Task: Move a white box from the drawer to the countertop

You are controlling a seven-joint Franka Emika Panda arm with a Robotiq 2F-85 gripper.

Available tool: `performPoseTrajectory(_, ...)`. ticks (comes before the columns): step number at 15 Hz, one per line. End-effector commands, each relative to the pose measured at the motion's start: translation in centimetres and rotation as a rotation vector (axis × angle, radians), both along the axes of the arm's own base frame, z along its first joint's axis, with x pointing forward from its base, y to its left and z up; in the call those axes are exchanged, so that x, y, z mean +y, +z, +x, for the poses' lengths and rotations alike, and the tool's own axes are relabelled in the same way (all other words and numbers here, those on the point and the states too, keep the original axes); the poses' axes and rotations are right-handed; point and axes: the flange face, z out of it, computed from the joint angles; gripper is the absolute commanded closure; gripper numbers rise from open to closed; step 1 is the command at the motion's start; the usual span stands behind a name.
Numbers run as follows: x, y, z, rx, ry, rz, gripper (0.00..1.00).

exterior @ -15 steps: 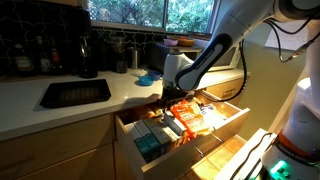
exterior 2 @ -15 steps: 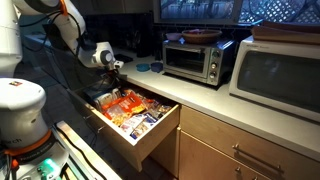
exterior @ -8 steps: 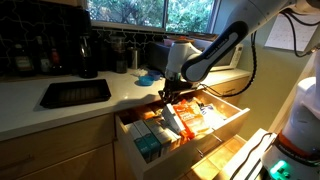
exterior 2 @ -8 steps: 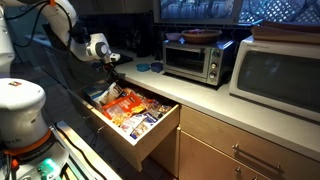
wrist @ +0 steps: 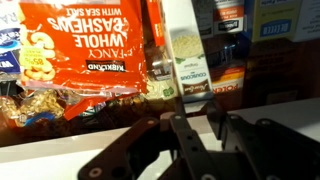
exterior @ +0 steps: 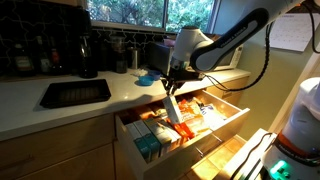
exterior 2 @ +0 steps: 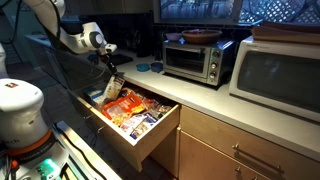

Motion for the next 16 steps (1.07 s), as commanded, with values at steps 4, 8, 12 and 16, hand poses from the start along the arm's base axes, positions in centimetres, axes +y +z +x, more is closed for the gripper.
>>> performPoseTrajectory(4, -0.4, 6.0, -1.0, -0.110, -0.057, -0.023, 0.93)
performPoseTrajectory(8, -0.1, 8.5, -0.9, -0.164, -0.063, -0.027, 0.93)
performPoseTrajectory(12, -0.1, 11.4, -0.1, -0.249, -0.086, -0.031, 0.93)
performPoseTrajectory(16, 0.7, 14.6, 1.6, -0.326, -0.082, -0.040, 0.93)
